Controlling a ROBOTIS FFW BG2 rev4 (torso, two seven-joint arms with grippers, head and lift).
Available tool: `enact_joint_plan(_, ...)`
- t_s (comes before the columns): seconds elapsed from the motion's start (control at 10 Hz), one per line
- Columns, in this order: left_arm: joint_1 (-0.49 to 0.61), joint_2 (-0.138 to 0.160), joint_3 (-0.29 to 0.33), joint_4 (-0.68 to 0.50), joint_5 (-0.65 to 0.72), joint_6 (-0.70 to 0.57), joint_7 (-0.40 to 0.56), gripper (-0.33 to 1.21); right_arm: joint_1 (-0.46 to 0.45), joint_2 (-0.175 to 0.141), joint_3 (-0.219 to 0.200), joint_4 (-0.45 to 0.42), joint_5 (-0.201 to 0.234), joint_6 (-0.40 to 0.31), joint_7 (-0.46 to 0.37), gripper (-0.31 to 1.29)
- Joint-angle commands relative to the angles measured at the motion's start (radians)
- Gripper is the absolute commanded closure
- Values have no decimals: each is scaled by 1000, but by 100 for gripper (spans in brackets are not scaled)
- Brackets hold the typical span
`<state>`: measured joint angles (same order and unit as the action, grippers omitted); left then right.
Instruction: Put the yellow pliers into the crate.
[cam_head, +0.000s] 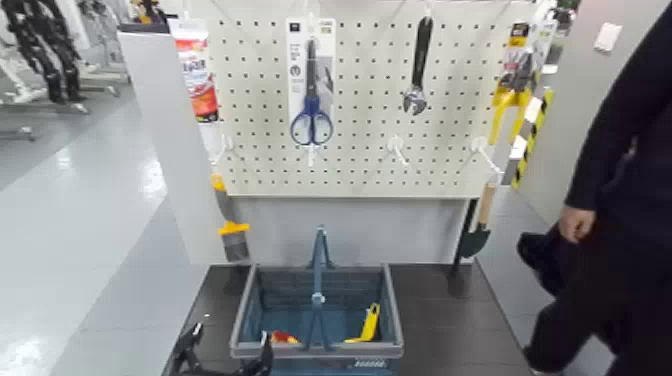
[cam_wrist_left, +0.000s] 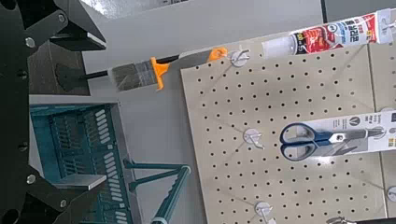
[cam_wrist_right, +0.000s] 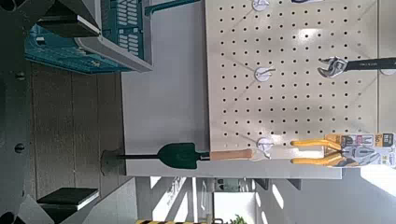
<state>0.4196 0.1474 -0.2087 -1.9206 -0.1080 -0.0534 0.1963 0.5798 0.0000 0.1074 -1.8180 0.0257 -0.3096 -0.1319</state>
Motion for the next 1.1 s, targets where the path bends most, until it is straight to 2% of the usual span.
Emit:
enact_joint_plan(0.1,-2,-3,0,0,1,6,0,28,0,2,0,0,0,-2,0,10)
enact_joint_plan(0.3,-5,-6,-1,-1,-1,6,2,28,0,-2,-6,-6,-3,-8,6,10)
enact_joint_plan(0.5,-5,-6,-3,-1,-2,0,9,28,0,-6,-12,-9,-24,-5,23,11)
enact_joint_plan(0.9,-5,-5,-8,-1,-2,0,14,28,-15,9,-69,-60,2,14,69,11)
enact_joint_plan(1.0,-7,-3,-8,-1,-1,0,14,28,-21,9,-81,-70,-9,20,81,11)
enact_joint_plan(1.1,-5,-5,-9,-1,-2,0,14,28,-31,11,-103,-93,-46,75,87,11)
